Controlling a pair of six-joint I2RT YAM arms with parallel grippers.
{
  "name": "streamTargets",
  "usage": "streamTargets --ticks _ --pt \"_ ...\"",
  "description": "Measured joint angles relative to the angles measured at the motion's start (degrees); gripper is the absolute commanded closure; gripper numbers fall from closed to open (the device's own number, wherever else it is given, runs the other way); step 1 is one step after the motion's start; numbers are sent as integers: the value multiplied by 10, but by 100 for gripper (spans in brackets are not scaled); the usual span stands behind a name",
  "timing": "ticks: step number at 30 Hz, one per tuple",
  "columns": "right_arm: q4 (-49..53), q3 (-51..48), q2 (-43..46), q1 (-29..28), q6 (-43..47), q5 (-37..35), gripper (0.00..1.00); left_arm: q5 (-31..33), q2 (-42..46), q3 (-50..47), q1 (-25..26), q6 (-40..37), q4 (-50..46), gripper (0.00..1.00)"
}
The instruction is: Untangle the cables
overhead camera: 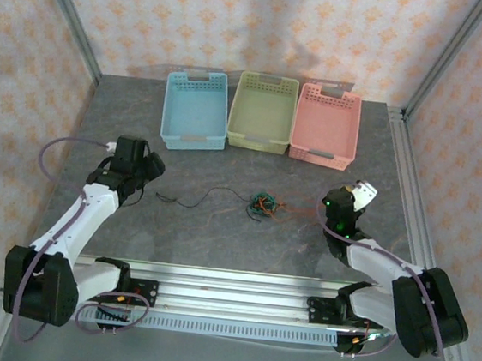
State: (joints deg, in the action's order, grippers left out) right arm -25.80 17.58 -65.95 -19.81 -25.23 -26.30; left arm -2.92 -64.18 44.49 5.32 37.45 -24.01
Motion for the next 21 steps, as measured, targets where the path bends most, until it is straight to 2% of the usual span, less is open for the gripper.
streamTargets --ticks 3,7,9,15,21 --pt "0 0 -1 0 0 3 100 9 -28 58 89 -26 -11 32" --pt "0 0 -1 0 4 4 100 17 -142 178 221 -83 -37 32" --pt "0 0 -1 0 4 4 100 18 -200 224 263 -112 -56 31" --pt "0 0 -1 0 4 6 100 18 -335 320 323 -191 -155 31" --pt "-1 0 -1 0 4 7 100 21 -409 368 353 -230 -216 35"
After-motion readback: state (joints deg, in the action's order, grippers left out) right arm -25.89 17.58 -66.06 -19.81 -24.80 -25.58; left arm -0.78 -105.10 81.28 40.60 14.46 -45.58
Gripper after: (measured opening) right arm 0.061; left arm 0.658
